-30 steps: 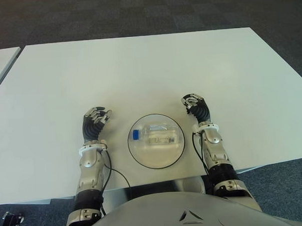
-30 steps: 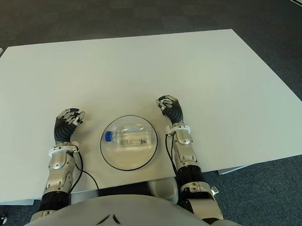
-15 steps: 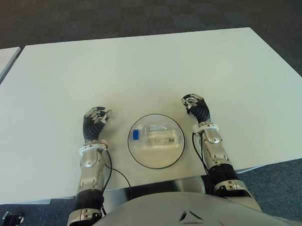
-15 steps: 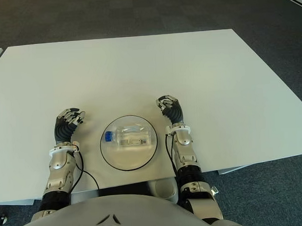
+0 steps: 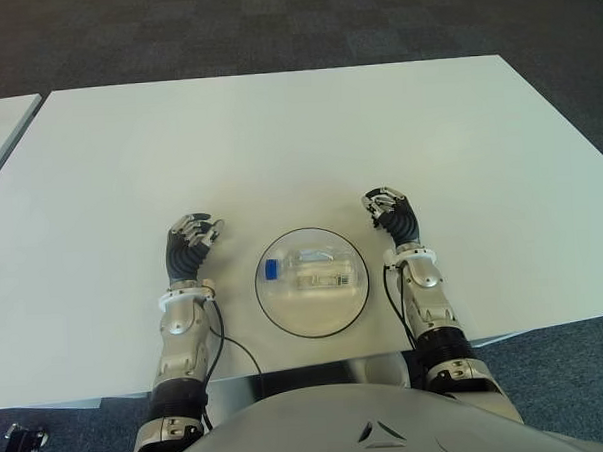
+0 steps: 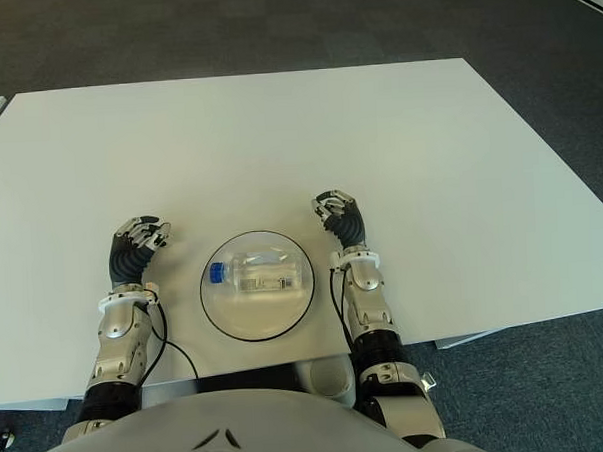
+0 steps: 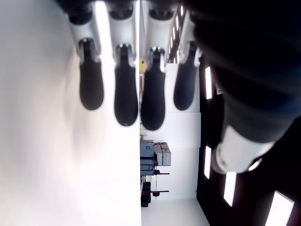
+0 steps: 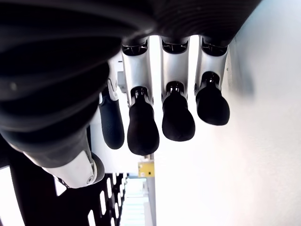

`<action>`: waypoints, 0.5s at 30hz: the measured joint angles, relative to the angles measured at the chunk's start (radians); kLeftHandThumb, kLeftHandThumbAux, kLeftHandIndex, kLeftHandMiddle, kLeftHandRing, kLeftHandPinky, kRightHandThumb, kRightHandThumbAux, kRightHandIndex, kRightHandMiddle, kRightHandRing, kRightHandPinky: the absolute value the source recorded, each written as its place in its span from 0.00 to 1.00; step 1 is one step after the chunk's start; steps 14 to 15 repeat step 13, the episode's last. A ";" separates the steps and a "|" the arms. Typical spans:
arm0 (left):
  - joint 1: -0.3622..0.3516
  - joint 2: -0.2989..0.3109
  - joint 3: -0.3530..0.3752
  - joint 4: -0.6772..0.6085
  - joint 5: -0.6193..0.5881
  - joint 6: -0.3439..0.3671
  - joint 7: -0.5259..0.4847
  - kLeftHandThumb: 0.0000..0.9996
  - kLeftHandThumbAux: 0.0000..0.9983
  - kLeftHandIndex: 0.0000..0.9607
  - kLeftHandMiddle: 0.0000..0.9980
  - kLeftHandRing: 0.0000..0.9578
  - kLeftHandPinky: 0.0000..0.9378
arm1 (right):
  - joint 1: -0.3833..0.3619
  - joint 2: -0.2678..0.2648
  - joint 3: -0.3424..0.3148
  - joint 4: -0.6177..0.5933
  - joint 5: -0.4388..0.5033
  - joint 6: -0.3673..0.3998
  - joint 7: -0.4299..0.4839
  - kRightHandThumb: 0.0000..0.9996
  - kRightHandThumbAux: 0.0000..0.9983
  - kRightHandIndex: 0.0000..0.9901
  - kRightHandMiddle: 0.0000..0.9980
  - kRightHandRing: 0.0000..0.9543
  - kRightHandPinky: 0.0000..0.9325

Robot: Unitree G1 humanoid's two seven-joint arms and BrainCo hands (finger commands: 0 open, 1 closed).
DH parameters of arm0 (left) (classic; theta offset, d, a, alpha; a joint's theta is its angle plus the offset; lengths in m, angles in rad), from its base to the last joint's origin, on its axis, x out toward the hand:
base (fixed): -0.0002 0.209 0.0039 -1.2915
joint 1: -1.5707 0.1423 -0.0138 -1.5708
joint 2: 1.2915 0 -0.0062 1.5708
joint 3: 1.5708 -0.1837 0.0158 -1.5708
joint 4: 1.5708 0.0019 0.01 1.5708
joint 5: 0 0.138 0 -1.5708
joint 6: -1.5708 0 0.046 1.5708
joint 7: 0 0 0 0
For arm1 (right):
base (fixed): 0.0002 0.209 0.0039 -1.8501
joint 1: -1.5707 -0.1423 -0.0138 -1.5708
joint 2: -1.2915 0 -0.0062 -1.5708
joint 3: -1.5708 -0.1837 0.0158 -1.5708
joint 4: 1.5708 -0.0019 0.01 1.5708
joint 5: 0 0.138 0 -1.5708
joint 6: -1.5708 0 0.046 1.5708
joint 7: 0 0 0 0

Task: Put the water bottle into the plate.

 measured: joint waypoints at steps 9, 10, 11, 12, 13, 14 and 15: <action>-0.008 0.000 0.000 0.011 0.001 -0.013 0.000 0.71 0.71 0.45 0.58 0.58 0.58 | -0.006 0.004 0.001 0.014 -0.003 -0.013 -0.013 0.70 0.73 0.44 0.75 0.77 0.77; -0.009 0.000 0.000 0.012 0.001 -0.015 0.000 0.71 0.71 0.45 0.58 0.58 0.58 | -0.007 0.004 0.001 0.015 -0.003 -0.014 -0.013 0.70 0.73 0.44 0.75 0.77 0.77; -0.009 0.000 0.000 0.014 0.001 -0.017 0.000 0.71 0.71 0.45 0.58 0.58 0.58 | -0.008 0.004 0.001 0.017 -0.003 -0.015 -0.014 0.70 0.73 0.44 0.75 0.77 0.77; -0.010 0.000 0.000 0.016 0.001 -0.019 0.000 0.71 0.71 0.45 0.59 0.59 0.58 | -0.008 0.004 0.001 0.018 -0.003 -0.016 -0.015 0.70 0.73 0.44 0.74 0.77 0.77; -0.010 0.000 0.000 0.017 0.001 -0.020 0.000 0.71 0.71 0.45 0.59 0.59 0.58 | -0.009 0.004 0.001 0.019 -0.003 -0.017 -0.015 0.70 0.73 0.44 0.74 0.77 0.77; -0.010 0.000 0.000 0.017 0.001 -0.020 0.000 0.71 0.71 0.45 0.59 0.59 0.58 | -0.009 0.004 0.001 0.019 -0.003 -0.017 -0.015 0.70 0.73 0.44 0.74 0.77 0.77; -0.010 0.000 0.000 0.017 0.001 -0.020 0.000 0.71 0.71 0.45 0.59 0.59 0.58 | -0.009 0.004 0.001 0.019 -0.003 -0.017 -0.015 0.70 0.73 0.44 0.74 0.77 0.77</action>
